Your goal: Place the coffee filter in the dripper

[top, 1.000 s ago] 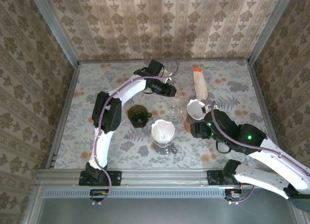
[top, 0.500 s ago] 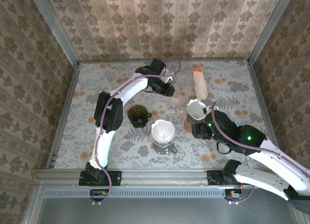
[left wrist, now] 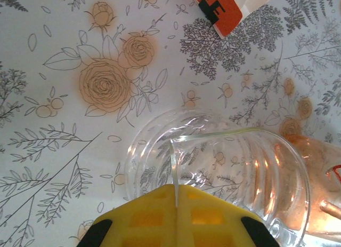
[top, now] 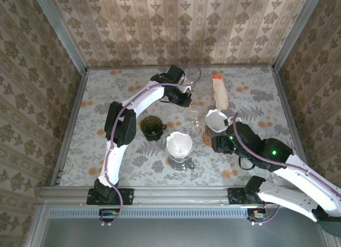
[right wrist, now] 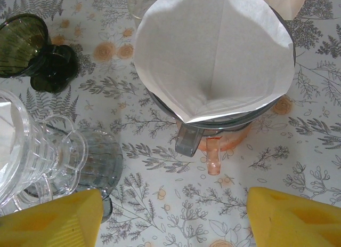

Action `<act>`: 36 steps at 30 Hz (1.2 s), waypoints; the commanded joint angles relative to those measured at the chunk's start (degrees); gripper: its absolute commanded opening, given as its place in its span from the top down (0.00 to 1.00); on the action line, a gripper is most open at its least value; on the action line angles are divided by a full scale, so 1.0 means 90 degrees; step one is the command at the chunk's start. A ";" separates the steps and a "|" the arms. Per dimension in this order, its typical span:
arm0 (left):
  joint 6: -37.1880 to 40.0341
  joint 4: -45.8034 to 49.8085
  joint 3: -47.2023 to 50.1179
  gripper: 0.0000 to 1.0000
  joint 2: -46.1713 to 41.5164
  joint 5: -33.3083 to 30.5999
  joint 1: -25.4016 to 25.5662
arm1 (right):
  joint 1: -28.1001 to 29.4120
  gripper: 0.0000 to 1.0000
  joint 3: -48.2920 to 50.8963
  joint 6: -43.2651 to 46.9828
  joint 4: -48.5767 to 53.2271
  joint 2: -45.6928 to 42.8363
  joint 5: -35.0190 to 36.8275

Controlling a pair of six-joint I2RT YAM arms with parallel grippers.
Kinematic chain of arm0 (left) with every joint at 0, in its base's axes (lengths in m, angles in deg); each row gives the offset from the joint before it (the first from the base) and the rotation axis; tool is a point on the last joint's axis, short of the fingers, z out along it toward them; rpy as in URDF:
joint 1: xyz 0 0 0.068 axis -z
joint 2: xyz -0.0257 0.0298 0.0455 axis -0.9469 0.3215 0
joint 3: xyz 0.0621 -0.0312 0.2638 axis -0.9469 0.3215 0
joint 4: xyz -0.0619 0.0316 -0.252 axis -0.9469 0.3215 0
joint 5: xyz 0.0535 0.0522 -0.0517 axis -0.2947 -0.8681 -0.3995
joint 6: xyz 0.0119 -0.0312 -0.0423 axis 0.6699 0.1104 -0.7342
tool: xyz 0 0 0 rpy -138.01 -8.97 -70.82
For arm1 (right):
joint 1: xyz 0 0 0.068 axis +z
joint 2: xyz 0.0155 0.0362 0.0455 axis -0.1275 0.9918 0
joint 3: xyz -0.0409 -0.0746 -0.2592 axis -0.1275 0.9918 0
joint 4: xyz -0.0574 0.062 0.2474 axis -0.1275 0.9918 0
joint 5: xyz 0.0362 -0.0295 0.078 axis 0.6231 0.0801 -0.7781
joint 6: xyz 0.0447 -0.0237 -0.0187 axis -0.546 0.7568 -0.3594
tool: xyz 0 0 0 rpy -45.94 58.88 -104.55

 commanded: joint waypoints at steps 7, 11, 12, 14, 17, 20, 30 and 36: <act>-0.0157 0.0029 0.0590 1.00 -0.0430 -0.0760 -0.0493 | -0.0090 0.27 0.0081 -0.0099 -0.0041 -0.0155 0.0001; -0.0228 -0.0131 0.1170 1.00 -0.0851 -0.0925 -0.0811 | -0.0106 0.27 0.0075 -0.0080 -0.0058 -0.0174 -0.0009; -0.0251 -0.0148 0.1297 1.00 -0.0935 -0.0943 -0.0880 | -0.0107 0.27 0.0075 -0.0065 -0.0068 -0.0163 -0.0024; -0.0292 -0.0202 0.1594 1.00 -0.1147 -0.0991 -0.1022 | -0.0135 0.27 0.0075 -0.0050 -0.0087 -0.0160 -0.0036; -0.0351 -0.0356 0.1998 1.00 -0.1429 -0.1012 -0.1144 | -0.0160 0.27 0.0094 -0.0031 -0.0138 -0.0141 -0.0084; -0.0374 -0.0331 0.2168 1.00 -0.1634 -0.1134 -0.1344 | -0.0190 0.27 0.0090 -0.0002 -0.0187 -0.0098 -0.0154; -0.0493 -0.0066 0.2942 1.00 -0.2305 -0.1798 -0.1899 | -0.0213 0.27 0.0076 -0.0001 -0.0148 -0.0078 -0.0211; -0.0560 -0.0097 0.3192 1.00 -0.2533 -0.1933 -0.2006 | -0.0219 0.27 0.0085 -0.0001 -0.0187 -0.0040 -0.0267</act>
